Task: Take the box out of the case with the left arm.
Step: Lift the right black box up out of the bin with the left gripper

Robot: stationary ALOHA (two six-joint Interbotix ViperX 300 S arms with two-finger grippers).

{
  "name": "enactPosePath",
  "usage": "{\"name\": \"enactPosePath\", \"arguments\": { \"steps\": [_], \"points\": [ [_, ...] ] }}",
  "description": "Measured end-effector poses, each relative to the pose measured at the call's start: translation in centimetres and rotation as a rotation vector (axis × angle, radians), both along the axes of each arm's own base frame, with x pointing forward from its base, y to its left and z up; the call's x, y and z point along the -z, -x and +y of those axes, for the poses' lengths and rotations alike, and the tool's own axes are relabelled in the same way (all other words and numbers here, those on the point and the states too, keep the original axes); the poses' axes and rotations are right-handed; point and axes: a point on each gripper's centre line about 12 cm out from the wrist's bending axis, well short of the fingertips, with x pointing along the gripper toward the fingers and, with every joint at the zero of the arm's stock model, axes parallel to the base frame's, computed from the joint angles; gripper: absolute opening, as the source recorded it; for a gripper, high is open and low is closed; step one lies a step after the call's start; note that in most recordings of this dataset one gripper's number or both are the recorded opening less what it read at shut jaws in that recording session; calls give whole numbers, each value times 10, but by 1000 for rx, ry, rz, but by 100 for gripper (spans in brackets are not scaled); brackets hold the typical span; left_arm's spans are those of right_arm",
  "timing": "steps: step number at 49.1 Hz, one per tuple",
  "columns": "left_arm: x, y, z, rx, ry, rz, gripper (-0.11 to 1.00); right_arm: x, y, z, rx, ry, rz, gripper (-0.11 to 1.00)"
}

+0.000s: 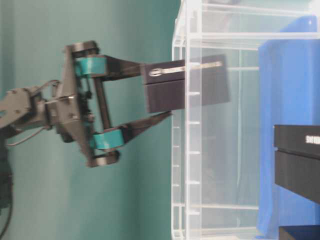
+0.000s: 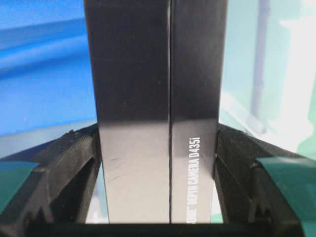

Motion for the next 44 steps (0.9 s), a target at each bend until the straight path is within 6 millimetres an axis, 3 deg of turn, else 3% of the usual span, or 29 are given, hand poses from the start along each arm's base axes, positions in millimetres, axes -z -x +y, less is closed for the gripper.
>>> {"name": "enactPosePath", "arguments": {
  "steps": [27, 44],
  "points": [
    [-62, 18, -2, -11, -13, -2, 62, 0, 0, 0, 1, 0, -2, -1],
    [-65, 20, -6, -7, -12, -3, 62, -1, -1, 0, 3, -1, -3, -1]
  ]
}}
